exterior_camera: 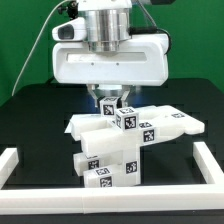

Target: Assemble chair

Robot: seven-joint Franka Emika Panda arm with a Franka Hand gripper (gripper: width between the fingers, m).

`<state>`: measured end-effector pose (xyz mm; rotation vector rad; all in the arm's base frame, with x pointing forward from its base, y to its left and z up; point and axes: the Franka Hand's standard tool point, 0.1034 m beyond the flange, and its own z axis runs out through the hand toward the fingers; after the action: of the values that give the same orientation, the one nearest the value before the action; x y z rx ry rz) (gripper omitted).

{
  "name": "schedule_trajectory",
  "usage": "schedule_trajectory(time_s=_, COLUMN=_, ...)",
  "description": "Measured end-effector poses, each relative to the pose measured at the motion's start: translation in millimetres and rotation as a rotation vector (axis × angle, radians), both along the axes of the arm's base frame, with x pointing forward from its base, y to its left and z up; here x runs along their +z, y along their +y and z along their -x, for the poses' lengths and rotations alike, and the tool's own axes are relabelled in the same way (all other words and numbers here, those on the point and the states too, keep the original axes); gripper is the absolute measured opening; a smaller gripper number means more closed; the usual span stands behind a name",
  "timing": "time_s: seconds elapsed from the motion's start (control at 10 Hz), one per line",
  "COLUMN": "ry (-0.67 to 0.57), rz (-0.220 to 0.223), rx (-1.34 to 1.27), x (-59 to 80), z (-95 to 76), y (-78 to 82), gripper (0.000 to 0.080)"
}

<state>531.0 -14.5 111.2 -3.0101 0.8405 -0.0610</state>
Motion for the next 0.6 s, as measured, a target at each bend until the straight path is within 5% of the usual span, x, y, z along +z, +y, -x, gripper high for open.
schedule_trajectory(time_s=0.4, ry=0.043, rz=-0.050, rx=-0.641, x=0.0, z=1.4, y=10.1, gripper=0.0284)
schedule_trajectory(time_s=0.6, ry=0.043, rz=-0.057, rx=-0.644, x=-0.1, z=1.1, y=10.8, gripper=0.0284)
